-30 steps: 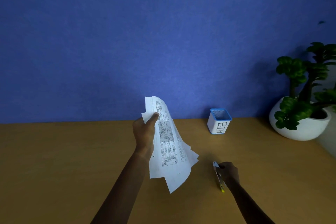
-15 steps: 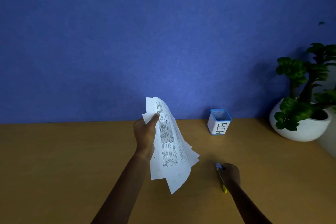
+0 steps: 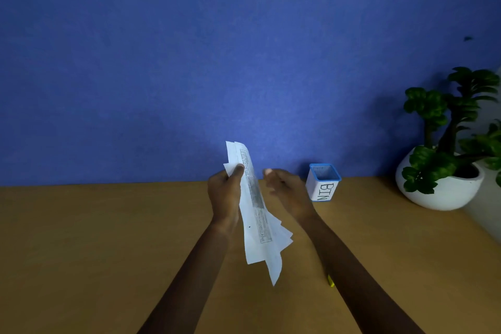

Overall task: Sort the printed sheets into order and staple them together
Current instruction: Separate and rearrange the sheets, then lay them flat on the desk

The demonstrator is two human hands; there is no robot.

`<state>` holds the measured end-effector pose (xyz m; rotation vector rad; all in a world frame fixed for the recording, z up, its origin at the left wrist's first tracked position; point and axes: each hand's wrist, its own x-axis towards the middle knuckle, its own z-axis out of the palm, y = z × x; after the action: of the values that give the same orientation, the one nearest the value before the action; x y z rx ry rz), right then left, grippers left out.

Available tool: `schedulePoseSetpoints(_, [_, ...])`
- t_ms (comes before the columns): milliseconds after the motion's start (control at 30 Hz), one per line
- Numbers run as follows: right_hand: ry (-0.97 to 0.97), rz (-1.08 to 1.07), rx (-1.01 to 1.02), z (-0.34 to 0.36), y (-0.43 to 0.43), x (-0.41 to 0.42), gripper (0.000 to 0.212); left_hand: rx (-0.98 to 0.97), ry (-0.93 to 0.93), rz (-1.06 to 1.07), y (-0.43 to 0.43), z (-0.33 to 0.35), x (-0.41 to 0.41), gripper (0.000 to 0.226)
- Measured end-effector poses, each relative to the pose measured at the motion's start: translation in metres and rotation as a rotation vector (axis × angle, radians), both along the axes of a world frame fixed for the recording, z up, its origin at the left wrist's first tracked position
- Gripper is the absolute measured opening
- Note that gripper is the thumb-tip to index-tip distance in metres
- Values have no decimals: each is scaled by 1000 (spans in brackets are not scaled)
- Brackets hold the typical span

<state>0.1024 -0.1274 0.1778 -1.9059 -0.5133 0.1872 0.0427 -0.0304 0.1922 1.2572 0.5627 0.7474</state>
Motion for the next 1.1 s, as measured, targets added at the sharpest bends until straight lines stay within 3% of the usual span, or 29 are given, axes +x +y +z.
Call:
schedulePoseSetpoints(133, [55,139,1,31,15,-14,40,54,3,-23,-5,7,0,38])
schedulePoseSetpoints(300, [50,200,36,47,11,-20,18,185,-3,-126,-6,16,-4,59])
schedulePoseSetpoints(400, [12,170,-15,54,6,-18,15,293,21,-132,-7,19,-6,52])
schedulePoseSetpoints(567, [-39,114,-79,63,-5,-13,20,495,45,-142,-4,18,-5,20])
schedulePoseSetpoints(667, [6,109,-129,65,-11,-8,21,635,124,-104,6,20,-5,47])
schedulePoseSetpoints(767, [-38,136,-184,70,-14,-4,19,627,195,-155,19,22,-5,73])
schedulePoseSetpoints(933, [-143,229,-259,81,-23,0,20,681,219,-142,31,25,-7,82])
schedulePoseSetpoints(1000, [-173,253,-284,85,-25,1,21,654,214,-182,33,28,-8,76])
schedulePoseSetpoints(1100, [-262,227,-328,87,-23,2,26,559,188,-307,33,33,-10,39])
